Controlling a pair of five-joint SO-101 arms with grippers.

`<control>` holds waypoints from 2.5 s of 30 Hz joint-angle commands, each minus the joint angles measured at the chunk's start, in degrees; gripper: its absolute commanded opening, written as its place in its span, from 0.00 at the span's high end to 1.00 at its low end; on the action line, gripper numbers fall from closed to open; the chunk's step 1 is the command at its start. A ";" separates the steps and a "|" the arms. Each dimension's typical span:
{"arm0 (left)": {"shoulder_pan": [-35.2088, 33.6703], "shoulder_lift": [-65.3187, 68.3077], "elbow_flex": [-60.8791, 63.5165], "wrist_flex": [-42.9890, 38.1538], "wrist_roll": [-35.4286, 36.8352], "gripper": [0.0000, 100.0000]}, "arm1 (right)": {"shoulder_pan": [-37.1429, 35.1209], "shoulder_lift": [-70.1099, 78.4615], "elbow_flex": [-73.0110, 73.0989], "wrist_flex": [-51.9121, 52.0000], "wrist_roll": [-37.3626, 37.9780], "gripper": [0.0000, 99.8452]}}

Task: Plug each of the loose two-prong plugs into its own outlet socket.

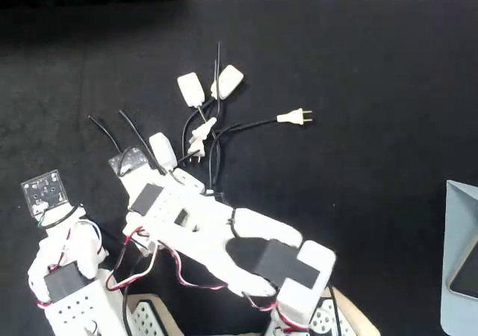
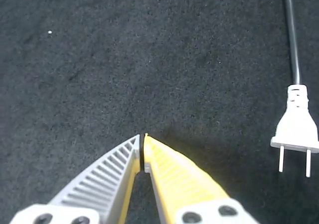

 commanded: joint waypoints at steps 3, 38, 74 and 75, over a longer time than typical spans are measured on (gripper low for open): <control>-0.22 -0.44 -0.57 -0.09 0.53 0.97 | 0.09 0.04 -2.77 -0.18 -0.62 0.87; 15.69 -0.44 -17.10 -17.14 0.62 0.97 | 11.87 -52.79 16.57 -5.63 16.53 0.99; 50.77 -0.35 -18.95 -34.64 1.23 0.97 | 7.12 -81.10 35.65 -12.66 19.52 0.99; 50.68 -0.35 -19.21 -34.64 0.70 0.97 | 7.12 -81.10 35.65 -12.66 19.52 0.99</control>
